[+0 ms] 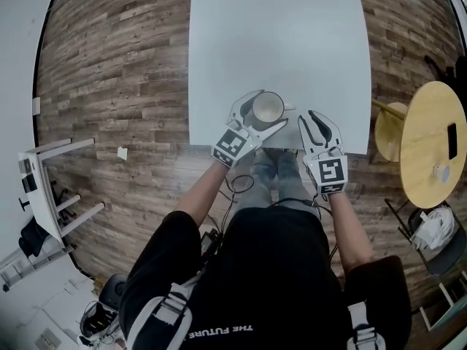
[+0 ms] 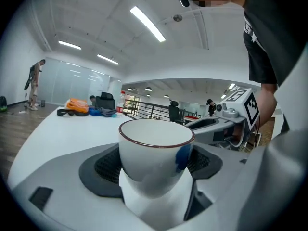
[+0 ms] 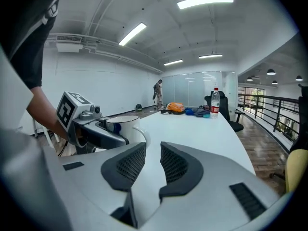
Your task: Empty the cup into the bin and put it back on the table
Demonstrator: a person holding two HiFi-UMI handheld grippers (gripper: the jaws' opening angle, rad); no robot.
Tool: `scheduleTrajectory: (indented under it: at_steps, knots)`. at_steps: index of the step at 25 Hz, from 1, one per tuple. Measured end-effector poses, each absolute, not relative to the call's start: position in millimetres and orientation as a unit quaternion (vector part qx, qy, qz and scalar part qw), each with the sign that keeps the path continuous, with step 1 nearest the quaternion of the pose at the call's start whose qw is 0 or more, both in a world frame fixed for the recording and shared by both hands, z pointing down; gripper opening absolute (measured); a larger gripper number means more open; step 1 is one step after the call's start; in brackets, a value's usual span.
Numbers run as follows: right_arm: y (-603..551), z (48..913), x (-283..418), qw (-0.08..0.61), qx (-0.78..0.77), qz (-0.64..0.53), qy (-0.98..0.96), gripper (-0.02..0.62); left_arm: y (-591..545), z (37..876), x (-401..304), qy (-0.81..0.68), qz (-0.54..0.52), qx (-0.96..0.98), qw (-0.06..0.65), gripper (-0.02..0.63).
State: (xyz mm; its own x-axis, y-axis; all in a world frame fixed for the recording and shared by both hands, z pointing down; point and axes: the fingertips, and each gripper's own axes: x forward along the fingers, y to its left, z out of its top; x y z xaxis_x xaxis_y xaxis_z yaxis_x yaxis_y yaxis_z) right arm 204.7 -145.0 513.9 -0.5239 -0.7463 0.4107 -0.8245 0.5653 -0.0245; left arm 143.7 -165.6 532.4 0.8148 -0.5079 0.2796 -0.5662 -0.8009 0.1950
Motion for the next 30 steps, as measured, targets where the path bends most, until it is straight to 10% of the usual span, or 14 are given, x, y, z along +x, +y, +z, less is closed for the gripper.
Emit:
scheduleTrajectory:
  at_steps: [17, 30]
  knots:
    - [-62, 432, -122, 0.112, 0.1, -0.002, -0.989, 0.061, -42, 444, -148, -0.583, 0.09, 0.796, 0.138, 0.393]
    - [52, 505, -302, 0.191, -0.047, 0.03, -0.98, 0.054, 79, 513, -312, -0.684, 0.04, 0.681, 0.26, 0.392]
